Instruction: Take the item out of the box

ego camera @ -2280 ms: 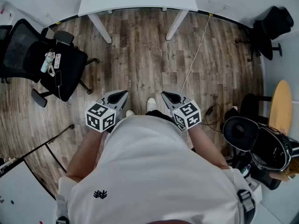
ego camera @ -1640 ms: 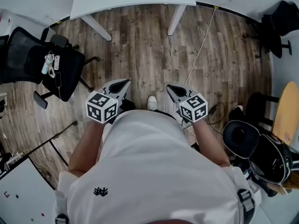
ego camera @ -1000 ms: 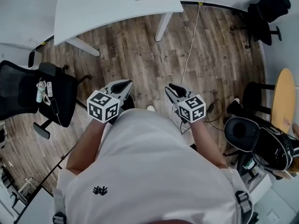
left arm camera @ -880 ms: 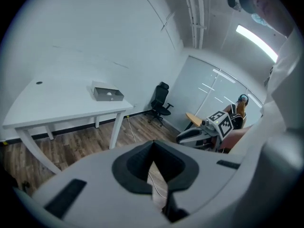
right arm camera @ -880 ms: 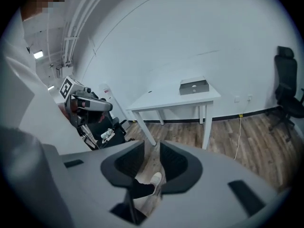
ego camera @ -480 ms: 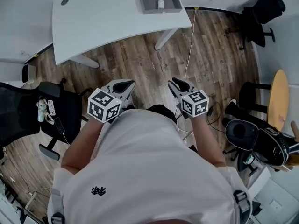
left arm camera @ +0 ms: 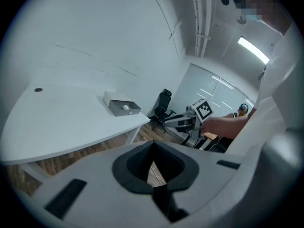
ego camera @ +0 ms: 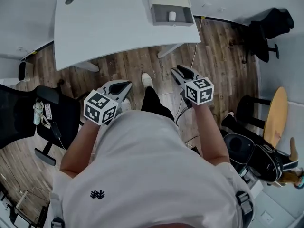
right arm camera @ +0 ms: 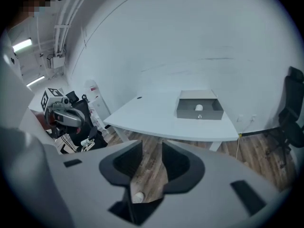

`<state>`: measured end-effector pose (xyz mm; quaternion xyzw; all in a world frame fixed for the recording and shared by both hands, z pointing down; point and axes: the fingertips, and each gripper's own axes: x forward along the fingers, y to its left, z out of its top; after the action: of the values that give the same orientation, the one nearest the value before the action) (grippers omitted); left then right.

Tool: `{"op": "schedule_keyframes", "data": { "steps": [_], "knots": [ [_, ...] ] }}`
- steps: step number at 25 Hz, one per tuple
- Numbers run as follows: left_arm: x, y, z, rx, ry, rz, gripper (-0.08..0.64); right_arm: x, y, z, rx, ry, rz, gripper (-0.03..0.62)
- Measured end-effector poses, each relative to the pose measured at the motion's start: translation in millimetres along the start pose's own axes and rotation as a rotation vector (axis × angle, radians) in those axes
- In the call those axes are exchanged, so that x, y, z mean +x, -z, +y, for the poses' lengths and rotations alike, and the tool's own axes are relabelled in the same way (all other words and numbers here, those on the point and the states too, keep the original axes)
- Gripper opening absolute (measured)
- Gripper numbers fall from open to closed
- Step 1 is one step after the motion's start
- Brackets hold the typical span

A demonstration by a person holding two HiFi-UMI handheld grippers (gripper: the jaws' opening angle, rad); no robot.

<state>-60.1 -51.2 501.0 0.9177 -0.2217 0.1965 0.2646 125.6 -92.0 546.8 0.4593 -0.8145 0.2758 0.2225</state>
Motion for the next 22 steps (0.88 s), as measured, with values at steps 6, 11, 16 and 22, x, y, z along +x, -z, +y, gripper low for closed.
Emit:
{"op": "schedule_keyframes", "data": {
  "steps": [6,11,16,22],
  "knots": [
    [6,-33,32,-0.046,-0.096,-0.051,0.006,46,-56,-54,-0.032,-0.02,0.008,0.14],
    [15,-63,56,-0.051,-0.176,-0.073,0.006,85,-101,-103,-0.031,-0.029,0.031,0.149],
    [25,-86,74,-0.069,-0.241,-0.089,0.006,127,-124,-145,-0.034,-0.035,0.087,0.153],
    [40,-107,90,-0.091,-0.3,-0.091,0.006,169,-140,-184,-0.023,-0.043,0.161,0.167]
  ]
}}
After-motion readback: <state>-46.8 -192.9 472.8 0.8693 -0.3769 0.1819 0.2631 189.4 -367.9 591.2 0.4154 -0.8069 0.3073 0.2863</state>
